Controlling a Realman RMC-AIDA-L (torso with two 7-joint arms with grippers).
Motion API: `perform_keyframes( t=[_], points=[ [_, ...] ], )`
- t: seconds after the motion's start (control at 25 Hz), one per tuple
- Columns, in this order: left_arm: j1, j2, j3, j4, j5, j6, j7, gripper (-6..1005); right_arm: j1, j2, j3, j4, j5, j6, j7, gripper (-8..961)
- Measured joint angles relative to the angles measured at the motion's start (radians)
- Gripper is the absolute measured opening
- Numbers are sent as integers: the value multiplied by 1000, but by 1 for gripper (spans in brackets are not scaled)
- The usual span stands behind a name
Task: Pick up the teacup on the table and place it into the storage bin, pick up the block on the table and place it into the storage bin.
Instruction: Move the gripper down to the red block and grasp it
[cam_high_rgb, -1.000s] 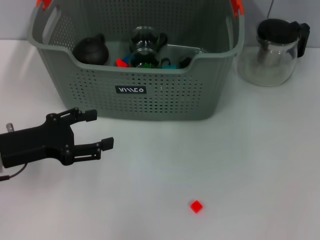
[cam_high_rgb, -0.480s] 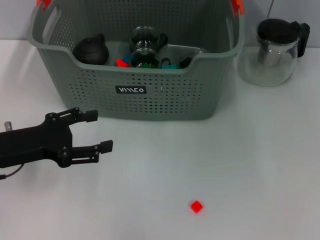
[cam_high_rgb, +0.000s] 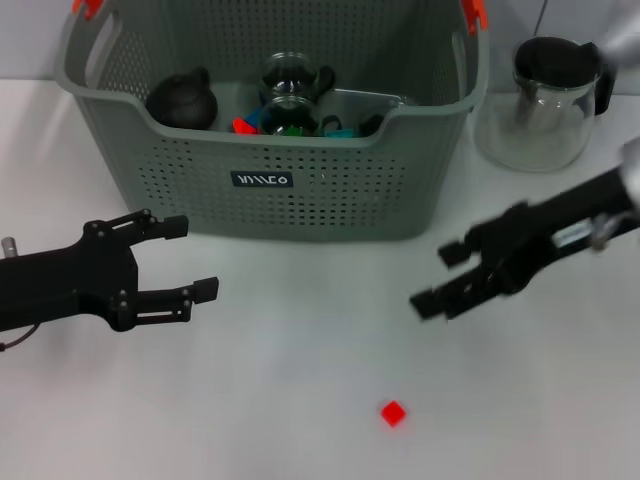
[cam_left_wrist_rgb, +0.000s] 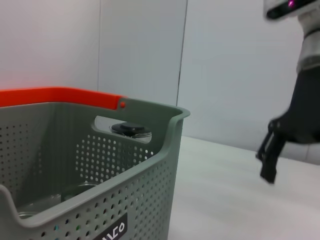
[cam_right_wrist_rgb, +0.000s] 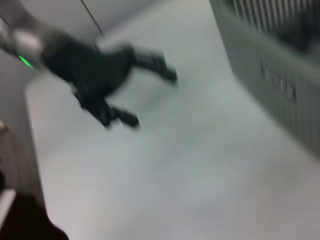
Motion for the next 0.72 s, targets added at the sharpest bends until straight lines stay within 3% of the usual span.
perform_keyframes(
  t=[0.16,0.32,0.48,0.72],
  points=[
    [4,2,0,0,1,-9,31,884,34,-2,-186,33,-67,86,174,948],
    [4,2,0,-1,1,-12,59,884,127,0,-311,120,-112,141,325,948],
    [2,2,0,-3,1,-16,77,884,223,1,-406,221,-119,177,428,947],
    [2,3,0,-1,2,-20,78,884,280,8,-517,282,-120,202,523,947]
  ],
)
